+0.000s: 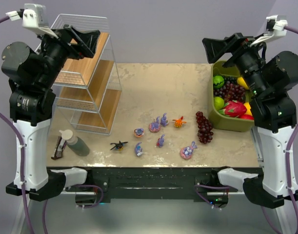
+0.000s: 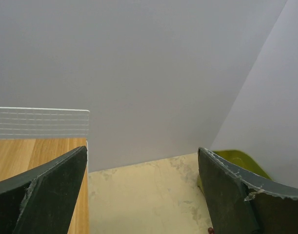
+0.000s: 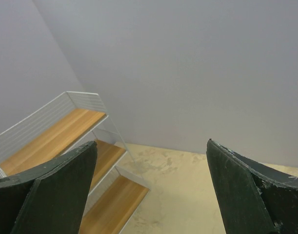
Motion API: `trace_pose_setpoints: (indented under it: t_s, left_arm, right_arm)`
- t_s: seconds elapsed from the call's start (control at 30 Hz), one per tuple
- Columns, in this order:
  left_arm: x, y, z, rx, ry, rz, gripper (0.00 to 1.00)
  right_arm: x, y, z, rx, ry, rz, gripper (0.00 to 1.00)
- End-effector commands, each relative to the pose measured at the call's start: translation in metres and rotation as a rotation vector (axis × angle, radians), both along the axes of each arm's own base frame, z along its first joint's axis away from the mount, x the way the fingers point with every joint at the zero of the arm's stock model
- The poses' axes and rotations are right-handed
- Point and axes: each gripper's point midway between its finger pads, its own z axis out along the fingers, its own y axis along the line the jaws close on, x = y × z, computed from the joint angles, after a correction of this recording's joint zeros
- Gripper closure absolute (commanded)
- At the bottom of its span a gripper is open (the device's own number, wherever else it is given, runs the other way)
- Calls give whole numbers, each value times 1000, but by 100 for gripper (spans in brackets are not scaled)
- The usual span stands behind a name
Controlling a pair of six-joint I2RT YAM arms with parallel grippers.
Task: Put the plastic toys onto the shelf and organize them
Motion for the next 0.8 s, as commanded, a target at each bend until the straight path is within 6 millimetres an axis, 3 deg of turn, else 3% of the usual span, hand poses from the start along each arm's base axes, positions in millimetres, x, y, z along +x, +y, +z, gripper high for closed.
trace_pose_setpoints:
  t_s: [0.0, 0.17, 0.3, 0.33, 0.4, 0.43, 0.5, 0.53, 0.6, 0.63, 0.77]
  left_arm:
    - [1, -5, 2, -26, -5, -38, 0]
    - [-3, -10, -4, -28, -18, -71, 0]
    - [-10, -20, -6, 4, -31, -133, 0]
    - [-12, -22, -6, 7, -29, -144, 0]
    - [-15, -22, -9, 10, -27, -148, 0]
    - [-17, -21, -10, 11, -26, -146, 0]
    - [-19, -20, -13, 11, -19, -143, 0]
    - [-21, -20, -14, 11, -19, -143, 0]
    - [-22, -21, -17, 10, -14, -150, 0]
    - [-22, -23, -19, 11, -10, -163, 0]
    - [-23, -28, -25, 13, 7, -196, 0]
  right_arm:
    - [2, -1, -21, -38, 68, -8, 3]
    - [19, -6, -58, -60, 217, -56, 9]
    - [21, -5, -95, -76, 333, -60, 13]
    - [24, -2, -113, -84, 374, -49, 13]
    - [15, 2, -122, -75, 381, -15, 14]
    - [16, 5, -146, -83, 430, 0, 14]
    - [5, 10, -157, -76, 441, 34, 14]
    - [6, 12, -180, -81, 489, 39, 14]
    - [-2, 17, -195, -81, 513, 57, 14]
    - [-3, 21, -215, -89, 554, 61, 14]
    - [-17, 44, -245, -98, 614, 108, 14]
